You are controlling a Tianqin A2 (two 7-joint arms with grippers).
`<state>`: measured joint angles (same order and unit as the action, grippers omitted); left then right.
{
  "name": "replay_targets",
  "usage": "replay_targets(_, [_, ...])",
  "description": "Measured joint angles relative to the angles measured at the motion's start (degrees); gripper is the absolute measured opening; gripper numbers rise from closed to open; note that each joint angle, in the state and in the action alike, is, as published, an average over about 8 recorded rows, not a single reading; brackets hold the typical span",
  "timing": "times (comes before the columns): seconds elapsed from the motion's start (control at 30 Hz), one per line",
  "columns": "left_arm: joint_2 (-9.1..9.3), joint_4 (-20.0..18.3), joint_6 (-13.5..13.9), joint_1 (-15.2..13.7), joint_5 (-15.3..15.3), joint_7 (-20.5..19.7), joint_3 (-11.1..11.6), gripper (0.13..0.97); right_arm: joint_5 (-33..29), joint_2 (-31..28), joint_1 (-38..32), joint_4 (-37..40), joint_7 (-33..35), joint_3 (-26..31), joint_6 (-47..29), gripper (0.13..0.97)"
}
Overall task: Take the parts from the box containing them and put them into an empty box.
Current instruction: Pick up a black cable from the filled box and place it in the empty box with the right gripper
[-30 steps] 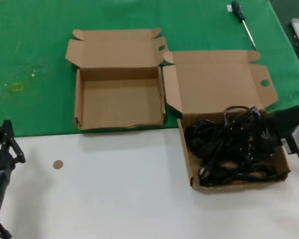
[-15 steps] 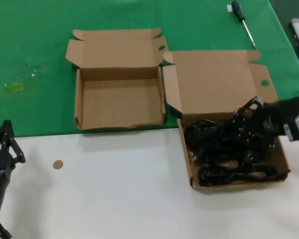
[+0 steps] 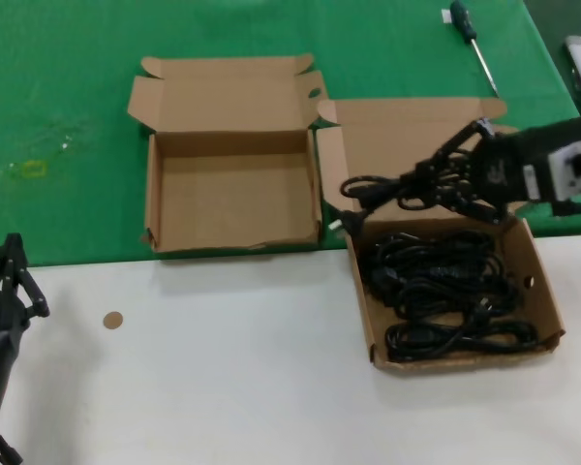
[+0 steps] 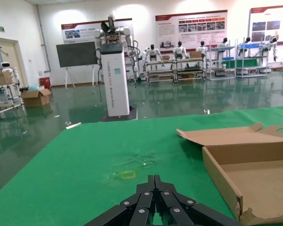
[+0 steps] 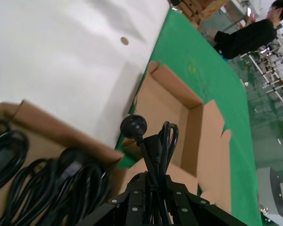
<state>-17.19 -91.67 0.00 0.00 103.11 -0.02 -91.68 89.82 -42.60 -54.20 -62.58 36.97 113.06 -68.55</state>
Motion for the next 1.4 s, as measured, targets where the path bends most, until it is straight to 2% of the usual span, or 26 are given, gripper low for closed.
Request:
replay_targets(0.37, [0.00, 0.0, 0.0, 0.0, 0.0, 0.0, 0.0, 0.152, -2.9, 9.3, -2.6, -0.1, -5.3, 3.2, 6.0, 0.216])
replay_targets(0.73, [0.00, 0.0, 0.0, 0.0, 0.0, 0.0, 0.0, 0.152, -4.8, 21.3, -5.1, 7.8, -3.3, 6.2, 12.9, 0.215])
replay_targets(1.07, [0.00, 0.0, 0.0, 0.0, 0.0, 0.0, 0.0, 0.152, -4.1, 29.7, -7.3, 20.3, 5.1, 6.5, 17.2, 0.215])
replay_targets(1.4, [0.00, 0.0, 0.0, 0.0, 0.0, 0.0, 0.0, 0.152, -0.6, 36.7, -14.0, 42.0, 21.1, 2.0, 20.9, 0.215])
